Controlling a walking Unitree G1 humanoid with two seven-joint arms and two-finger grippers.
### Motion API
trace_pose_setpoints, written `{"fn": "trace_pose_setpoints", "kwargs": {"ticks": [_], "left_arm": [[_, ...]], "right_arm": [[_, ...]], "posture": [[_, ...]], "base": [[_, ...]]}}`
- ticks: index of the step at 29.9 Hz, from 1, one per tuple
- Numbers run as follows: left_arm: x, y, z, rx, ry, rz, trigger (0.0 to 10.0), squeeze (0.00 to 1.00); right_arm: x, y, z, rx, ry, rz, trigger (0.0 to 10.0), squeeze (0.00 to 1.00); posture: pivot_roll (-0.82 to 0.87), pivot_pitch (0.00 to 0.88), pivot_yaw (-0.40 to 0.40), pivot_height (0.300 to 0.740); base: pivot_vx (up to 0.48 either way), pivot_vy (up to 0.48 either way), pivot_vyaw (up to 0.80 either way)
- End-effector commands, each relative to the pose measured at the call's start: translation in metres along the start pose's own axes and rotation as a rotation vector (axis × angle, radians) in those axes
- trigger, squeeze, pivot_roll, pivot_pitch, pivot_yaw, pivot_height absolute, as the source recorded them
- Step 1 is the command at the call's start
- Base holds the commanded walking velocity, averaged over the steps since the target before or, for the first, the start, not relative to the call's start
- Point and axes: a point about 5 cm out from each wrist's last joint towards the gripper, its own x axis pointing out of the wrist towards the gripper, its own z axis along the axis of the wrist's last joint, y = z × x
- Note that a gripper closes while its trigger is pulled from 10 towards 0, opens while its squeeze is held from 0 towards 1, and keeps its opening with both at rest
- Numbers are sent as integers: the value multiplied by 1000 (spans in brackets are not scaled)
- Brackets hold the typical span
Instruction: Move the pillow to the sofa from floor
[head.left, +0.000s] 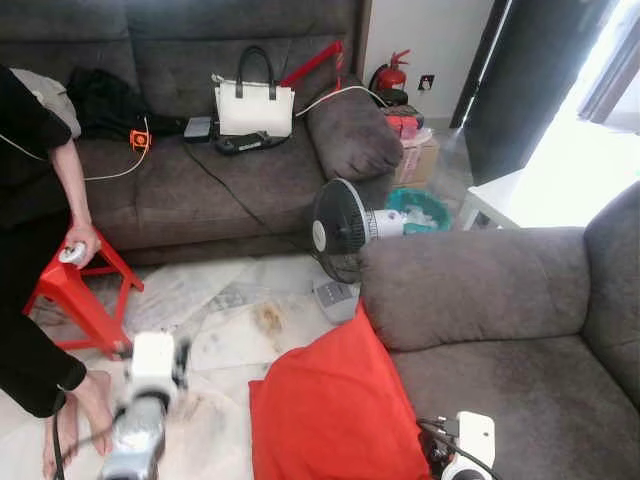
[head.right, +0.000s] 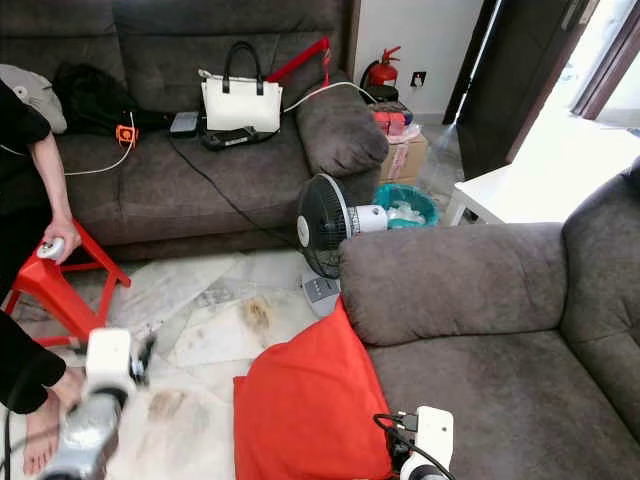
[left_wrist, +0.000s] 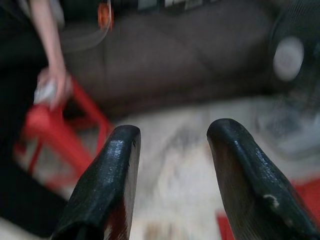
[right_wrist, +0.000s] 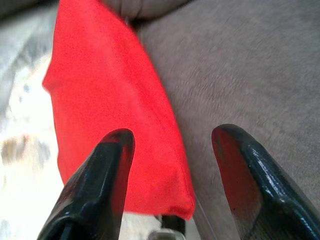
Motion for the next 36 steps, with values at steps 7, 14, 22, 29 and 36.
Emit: {"fn": "trace_pose_setpoints", "kwargs": {"ticks": [7, 14, 22, 29, 36], "left_arm": [[-4, -17, 20, 47, -158, -87, 10000, 0], [-16, -16, 44, 35, -283, -90, 10000, 0], [-34, -13, 53, 53, -318, -98, 10000, 0], [-48, -6, 61, 56, -291, -62, 10000, 0], [-39, -4, 73, 69, -307, -60, 10000, 0]], "right_arm": [[13, 32, 109, -22, -511, 102, 10000, 0], [2, 28, 113, -26, -616, 99, 10000, 0], [-17, 27, 116, -55, -714, 126, 10000, 0], [-35, 26, 113, -42, -731, 128, 10000, 0], [-35, 29, 127, -32, -741, 129, 10000, 0]], "posture": [[154, 0, -45, 740], [161, 0, -46, 740], [161, 7, -49, 740], [178, 11, -56, 740], [180, 22, -57, 740]], "base": [[0, 0, 0], [0, 0, 0], [0, 0, 0], [0, 0, 0], [0, 0, 0]]}}
